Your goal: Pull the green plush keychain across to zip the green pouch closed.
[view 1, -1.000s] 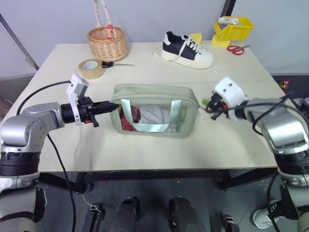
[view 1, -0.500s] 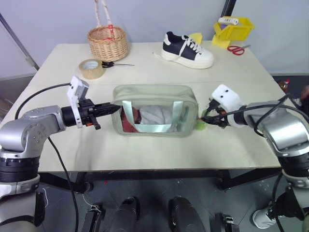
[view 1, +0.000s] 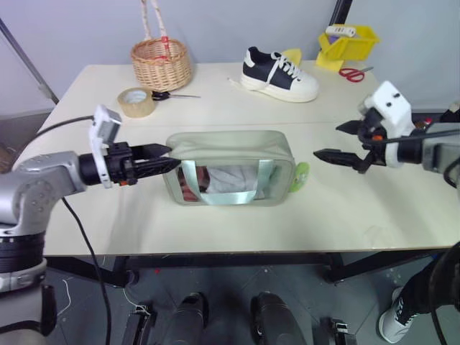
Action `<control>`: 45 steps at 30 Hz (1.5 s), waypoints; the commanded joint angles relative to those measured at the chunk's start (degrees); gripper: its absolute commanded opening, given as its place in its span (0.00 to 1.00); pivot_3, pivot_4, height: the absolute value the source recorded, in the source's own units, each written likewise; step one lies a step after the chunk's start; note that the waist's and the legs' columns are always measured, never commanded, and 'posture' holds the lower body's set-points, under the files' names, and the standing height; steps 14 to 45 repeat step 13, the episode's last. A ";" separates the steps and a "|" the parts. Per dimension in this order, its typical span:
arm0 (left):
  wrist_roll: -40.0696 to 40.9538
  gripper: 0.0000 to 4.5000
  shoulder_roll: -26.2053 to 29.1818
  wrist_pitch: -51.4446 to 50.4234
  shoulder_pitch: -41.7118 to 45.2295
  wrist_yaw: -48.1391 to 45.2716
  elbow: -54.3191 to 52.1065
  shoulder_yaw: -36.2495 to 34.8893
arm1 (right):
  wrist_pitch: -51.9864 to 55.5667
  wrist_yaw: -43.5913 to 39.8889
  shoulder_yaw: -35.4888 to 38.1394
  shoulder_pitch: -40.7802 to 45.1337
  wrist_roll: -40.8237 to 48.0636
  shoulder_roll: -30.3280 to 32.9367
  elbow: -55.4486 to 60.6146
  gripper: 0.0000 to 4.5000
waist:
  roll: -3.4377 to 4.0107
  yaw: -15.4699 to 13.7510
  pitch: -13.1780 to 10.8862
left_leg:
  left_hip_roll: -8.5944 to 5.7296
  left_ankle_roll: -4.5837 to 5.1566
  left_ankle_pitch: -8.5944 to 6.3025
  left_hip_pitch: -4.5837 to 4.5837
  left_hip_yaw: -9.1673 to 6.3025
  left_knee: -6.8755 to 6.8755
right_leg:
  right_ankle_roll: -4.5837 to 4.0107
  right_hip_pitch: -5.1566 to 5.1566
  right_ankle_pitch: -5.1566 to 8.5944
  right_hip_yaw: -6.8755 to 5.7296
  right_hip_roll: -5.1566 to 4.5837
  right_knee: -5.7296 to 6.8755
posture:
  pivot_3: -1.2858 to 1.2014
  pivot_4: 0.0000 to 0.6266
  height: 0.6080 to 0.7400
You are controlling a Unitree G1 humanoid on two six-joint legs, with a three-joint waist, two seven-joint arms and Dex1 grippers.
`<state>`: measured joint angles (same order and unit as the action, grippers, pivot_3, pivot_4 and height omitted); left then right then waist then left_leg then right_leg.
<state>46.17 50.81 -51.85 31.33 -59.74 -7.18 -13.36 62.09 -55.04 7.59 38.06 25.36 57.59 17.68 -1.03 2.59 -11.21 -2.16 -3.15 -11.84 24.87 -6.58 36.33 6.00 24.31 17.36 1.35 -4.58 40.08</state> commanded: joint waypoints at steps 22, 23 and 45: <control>-5.02 0.99 12.38 10.91 -4.58 -15.10 5.63 -3.06 | -10.74 -11.70 12.75 -10.53 12.37 4.82 3.73 1.00 | 0.02 -0.38 -0.01 | 0.03 0.00 0.00 -0.02 0.01 -0.05 | -0.01 -0.07 0.01 0.00 -0.05 -0.06 | 0.52 0.24 0.66; -5.02 0.99 12.38 10.91 -4.58 -15.10 5.63 -3.06 | -10.74 -11.70 12.75 -10.53 12.37 4.82 3.73 1.00 | 0.02 -0.38 -0.01 | 0.03 0.00 0.00 -0.02 0.01 -0.05 | -0.01 -0.07 0.01 0.00 -0.05 -0.06 | 0.52 0.24 0.66; -5.02 0.99 12.38 10.91 -4.58 -15.10 5.63 -3.06 | -10.74 -11.70 12.75 -10.53 12.37 4.82 3.73 1.00 | 0.02 -0.38 -0.01 | 0.03 0.00 0.00 -0.02 0.01 -0.05 | -0.01 -0.07 0.01 0.00 -0.05 -0.06 | 0.52 0.24 0.66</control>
